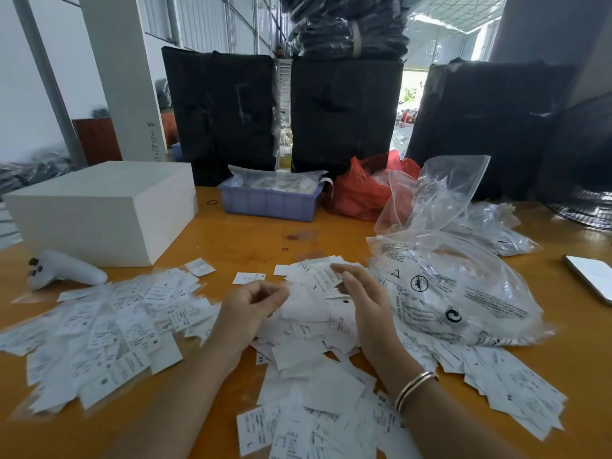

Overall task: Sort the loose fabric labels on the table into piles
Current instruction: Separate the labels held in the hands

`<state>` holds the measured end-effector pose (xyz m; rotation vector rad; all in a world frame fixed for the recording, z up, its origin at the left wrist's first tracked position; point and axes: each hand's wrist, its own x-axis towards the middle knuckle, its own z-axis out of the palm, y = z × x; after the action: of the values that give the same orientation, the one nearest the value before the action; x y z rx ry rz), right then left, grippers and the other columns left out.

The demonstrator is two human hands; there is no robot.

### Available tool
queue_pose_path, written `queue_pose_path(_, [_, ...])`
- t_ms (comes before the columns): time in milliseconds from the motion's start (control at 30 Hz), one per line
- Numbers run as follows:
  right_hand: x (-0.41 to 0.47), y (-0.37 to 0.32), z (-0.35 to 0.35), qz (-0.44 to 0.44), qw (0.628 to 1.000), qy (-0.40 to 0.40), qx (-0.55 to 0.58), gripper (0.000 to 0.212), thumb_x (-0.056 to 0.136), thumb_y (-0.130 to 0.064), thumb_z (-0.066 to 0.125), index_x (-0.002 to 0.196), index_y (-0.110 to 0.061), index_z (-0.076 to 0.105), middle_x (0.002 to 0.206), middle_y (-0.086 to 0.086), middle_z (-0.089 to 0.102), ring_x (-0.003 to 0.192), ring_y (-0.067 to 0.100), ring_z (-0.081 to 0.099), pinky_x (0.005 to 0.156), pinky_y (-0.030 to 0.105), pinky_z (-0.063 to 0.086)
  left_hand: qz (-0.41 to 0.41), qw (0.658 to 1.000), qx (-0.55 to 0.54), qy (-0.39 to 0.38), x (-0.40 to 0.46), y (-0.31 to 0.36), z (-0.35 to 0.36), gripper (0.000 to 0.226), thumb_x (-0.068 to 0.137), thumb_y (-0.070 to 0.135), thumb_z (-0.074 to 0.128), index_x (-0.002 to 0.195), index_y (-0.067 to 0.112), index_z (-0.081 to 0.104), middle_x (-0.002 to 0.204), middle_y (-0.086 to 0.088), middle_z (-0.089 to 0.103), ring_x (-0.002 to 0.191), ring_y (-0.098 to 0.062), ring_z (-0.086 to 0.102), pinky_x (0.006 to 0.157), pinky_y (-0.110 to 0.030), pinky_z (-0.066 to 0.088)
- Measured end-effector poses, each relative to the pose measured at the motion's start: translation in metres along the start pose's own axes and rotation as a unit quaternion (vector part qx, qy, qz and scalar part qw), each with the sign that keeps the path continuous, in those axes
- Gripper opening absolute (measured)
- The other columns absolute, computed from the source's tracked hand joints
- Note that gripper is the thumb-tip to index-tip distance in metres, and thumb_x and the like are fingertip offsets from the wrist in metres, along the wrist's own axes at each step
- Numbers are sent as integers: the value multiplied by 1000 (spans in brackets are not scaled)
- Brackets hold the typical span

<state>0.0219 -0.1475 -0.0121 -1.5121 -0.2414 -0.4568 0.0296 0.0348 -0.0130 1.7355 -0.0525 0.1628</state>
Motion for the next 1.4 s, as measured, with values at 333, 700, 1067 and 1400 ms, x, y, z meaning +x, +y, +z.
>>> queue_pose_path(333, [7, 9, 1, 71, 987, 32, 141, 54, 84, 2, 64, 118, -38, 50, 76, -3, 66, 77, 15, 65, 74, 26, 56, 77, 993, 75, -54, -4, -1, 7, 7, 77, 27, 75, 73, 24, 71, 75, 7, 67, 70, -4, 60, 60, -12, 44])
queue_pose_path(700, [5, 10, 1, 82, 981, -1, 174, 34, 86, 4, 55, 95, -26, 68, 93, 6, 64, 84, 21, 66, 69, 30, 54, 84, 994, 44, -57, -6, 3, 7, 4, 86, 18, 68, 84, 21, 65, 77, 17, 70, 73, 3, 64, 60, -5, 46])
queue_pose_path(1067, [0, 4, 3, -48, 992, -47, -106, 39, 89, -2, 59, 88, -40, 67, 88, -16, 70, 83, 1, 62, 72, 17, 50, 177, 962, 208, -29, -4, 4, 0, 23, 80, 22, 73, 76, 41, 62, 77, 25, 62, 82, 19, 54, 64, 0, 42])
queue_pose_path(1400, [-5, 1, 11, -247, 928, -44, -274, 24, 86, 5, 56, 101, -5, 72, 87, -6, 58, 81, 3, 55, 71, 16, 45, 208, 944, 253, -26, -5, 4, 1, 6, 81, 23, 73, 86, 26, 70, 74, 18, 62, 70, -1, 59, 63, -7, 46])
